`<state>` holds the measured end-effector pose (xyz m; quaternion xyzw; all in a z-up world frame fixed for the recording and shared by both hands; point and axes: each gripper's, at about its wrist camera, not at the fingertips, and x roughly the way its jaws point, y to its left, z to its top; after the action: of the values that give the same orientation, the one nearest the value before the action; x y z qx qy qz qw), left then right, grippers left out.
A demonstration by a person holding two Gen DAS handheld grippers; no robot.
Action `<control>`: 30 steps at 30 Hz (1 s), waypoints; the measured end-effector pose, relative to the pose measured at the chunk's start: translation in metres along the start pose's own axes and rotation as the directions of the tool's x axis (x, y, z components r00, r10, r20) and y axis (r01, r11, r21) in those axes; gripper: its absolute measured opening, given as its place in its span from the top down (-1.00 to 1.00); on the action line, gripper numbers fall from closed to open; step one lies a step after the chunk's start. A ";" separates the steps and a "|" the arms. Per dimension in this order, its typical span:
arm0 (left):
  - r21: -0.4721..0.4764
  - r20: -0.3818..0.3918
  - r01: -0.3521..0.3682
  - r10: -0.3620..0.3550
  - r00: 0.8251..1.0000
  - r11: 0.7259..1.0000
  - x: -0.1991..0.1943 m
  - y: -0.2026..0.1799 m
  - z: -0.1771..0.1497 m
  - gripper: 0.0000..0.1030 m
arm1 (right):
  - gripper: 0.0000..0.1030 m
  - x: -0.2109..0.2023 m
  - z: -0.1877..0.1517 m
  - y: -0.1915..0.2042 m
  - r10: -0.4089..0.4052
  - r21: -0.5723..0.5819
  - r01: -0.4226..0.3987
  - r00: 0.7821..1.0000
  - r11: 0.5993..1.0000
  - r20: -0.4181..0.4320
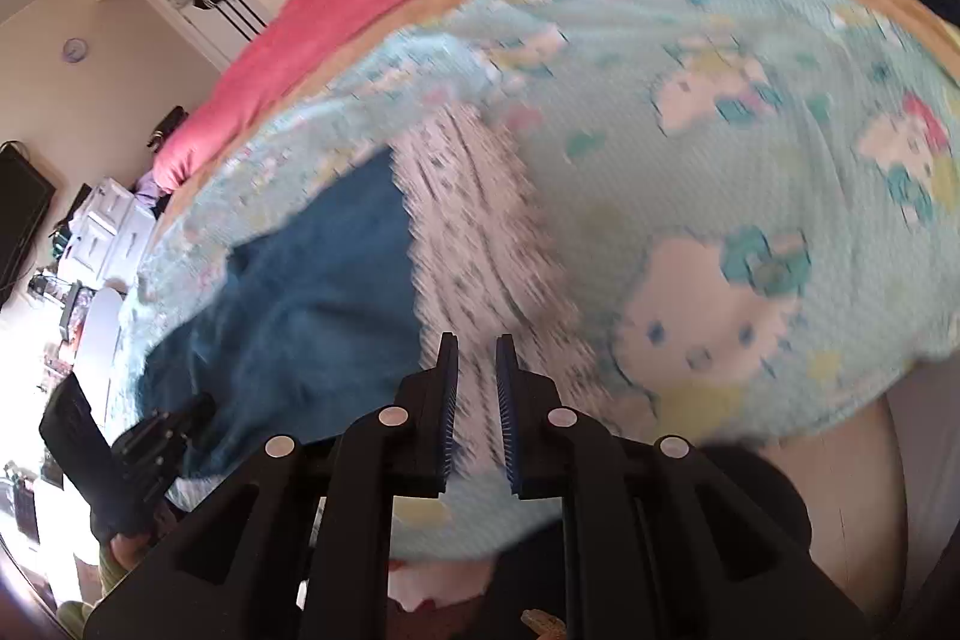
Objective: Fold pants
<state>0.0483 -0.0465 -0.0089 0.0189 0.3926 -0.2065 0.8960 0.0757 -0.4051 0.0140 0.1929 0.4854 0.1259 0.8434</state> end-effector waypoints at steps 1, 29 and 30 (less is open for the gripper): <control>0.007 -0.005 0.007 -0.007 1.000 1.000 0.000 -0.002 -0.002 0.94 | 0.71 0.000 -0.004 -0.003 0.003 0.007 -0.003 1.000 1.000 -0.003; 0.142 -0.026 -0.028 0.032 0.999 0.990 -0.001 -0.025 -0.007 1.00 | 0.76 -0.008 0.006 0.000 -0.002 -0.159 0.006 1.000 0.987 0.025; 0.149 -0.029 -0.025 0.030 0.999 0.989 -0.003 -0.025 -0.008 1.00 | 0.77 -0.010 0.002 0.003 -0.019 -0.180 0.022 1.000 0.983 0.020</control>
<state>0.0311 -0.0671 -0.0097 0.0943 0.3899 -0.2225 0.8886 0.0720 -0.4070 0.0235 0.1118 0.4661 0.1590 0.8631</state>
